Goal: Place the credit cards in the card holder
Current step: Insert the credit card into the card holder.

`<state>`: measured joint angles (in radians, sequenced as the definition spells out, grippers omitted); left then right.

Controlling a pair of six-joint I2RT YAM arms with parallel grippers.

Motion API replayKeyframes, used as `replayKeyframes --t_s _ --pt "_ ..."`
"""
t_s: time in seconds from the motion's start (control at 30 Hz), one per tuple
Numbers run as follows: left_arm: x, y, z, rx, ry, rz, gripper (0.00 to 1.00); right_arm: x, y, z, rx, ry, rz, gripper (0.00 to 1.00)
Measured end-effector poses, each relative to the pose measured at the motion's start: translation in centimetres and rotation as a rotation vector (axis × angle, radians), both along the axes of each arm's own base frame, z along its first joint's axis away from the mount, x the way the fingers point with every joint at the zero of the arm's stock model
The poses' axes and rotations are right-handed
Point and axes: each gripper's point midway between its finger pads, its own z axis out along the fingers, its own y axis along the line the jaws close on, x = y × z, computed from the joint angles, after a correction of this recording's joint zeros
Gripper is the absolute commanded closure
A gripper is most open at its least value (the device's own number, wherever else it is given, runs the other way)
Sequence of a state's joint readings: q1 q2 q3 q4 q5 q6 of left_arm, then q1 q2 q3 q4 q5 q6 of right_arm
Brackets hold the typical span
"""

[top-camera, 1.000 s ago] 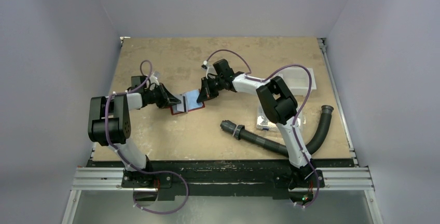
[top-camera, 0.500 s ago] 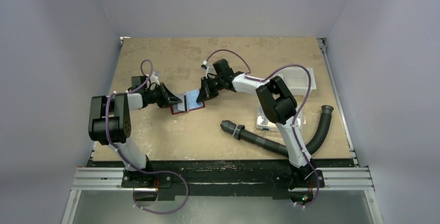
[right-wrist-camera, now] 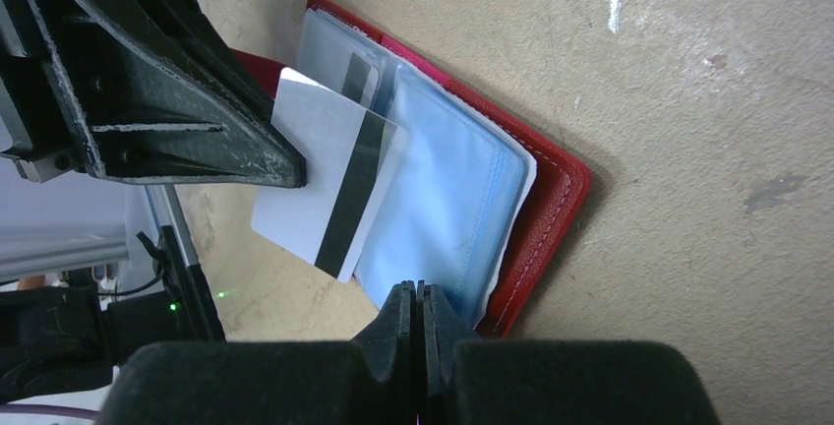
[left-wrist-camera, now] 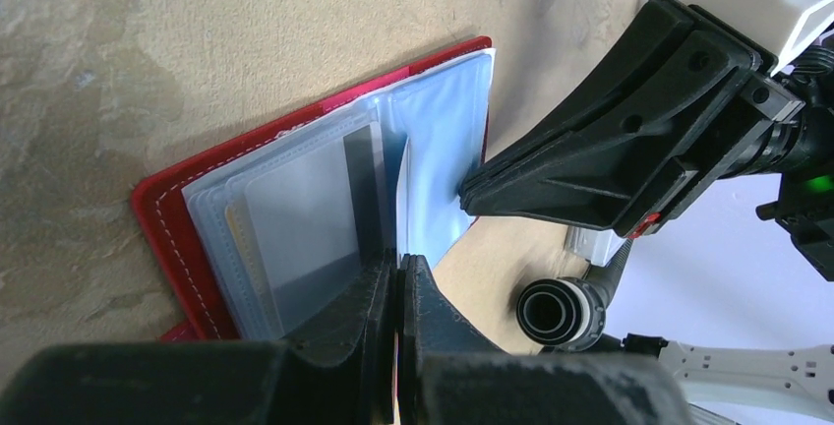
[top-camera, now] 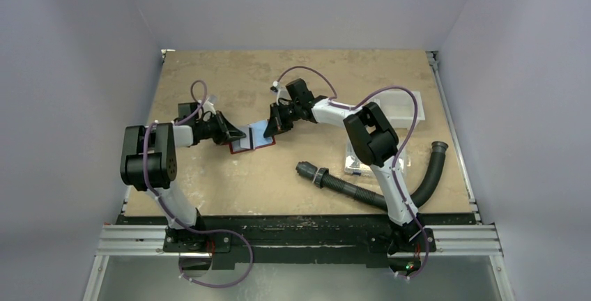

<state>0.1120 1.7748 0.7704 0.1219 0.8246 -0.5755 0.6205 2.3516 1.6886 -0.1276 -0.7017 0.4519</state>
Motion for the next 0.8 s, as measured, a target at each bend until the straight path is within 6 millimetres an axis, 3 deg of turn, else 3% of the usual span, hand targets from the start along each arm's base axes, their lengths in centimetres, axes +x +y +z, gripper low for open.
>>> replayKeyframes --t_s 0.8 --pt "1.6 -1.0 -0.1 -0.033 -0.013 0.039 1.00 0.2 0.1 -0.1 0.015 0.009 0.011 1.00"
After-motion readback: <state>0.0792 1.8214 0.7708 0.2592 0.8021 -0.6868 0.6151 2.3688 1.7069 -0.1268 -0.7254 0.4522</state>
